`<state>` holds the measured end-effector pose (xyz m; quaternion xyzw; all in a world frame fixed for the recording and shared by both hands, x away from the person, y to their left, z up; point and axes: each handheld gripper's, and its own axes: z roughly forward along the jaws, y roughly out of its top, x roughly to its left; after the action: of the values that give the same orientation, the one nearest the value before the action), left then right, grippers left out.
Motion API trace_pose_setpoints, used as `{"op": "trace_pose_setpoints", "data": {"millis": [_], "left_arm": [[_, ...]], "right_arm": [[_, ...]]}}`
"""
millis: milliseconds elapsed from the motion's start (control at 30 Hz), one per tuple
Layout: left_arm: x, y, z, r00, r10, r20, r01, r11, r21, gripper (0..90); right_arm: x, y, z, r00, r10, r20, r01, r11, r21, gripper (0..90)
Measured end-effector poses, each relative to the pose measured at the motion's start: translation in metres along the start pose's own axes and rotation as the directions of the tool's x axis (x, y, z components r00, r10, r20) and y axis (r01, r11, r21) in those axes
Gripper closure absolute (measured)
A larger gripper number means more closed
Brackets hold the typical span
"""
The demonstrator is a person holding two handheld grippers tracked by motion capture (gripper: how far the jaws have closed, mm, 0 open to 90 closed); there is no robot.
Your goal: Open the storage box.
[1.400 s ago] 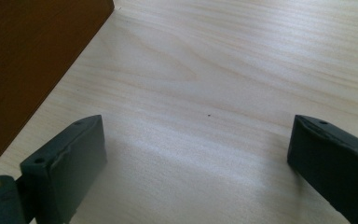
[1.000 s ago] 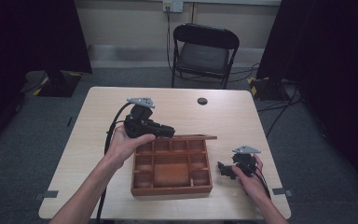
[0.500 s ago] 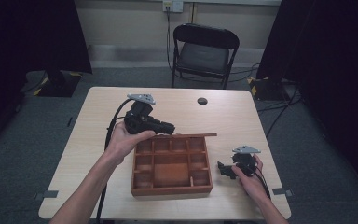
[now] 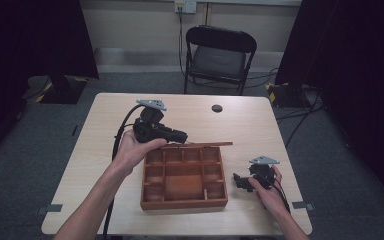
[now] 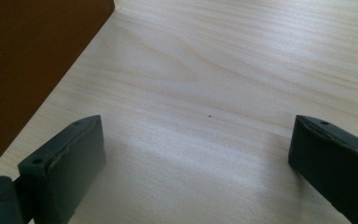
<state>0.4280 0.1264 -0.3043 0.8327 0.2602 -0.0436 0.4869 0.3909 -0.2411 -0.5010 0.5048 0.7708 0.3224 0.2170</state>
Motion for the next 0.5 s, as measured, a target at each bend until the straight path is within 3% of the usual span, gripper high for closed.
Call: {"op": "trace_pose_setpoints", "data": {"millis": [500], "left_arm": [[-0.0006, -0.0005, 0.0001, 1.0, 0.002, -0.002, -0.002, 1.0, -0.001, 82.4]], "right_arm": [[-0.0002, 0.0, 0.0001, 1.0, -0.004, 0.0, 0.004, 1.0, -0.002, 2.7]]}}
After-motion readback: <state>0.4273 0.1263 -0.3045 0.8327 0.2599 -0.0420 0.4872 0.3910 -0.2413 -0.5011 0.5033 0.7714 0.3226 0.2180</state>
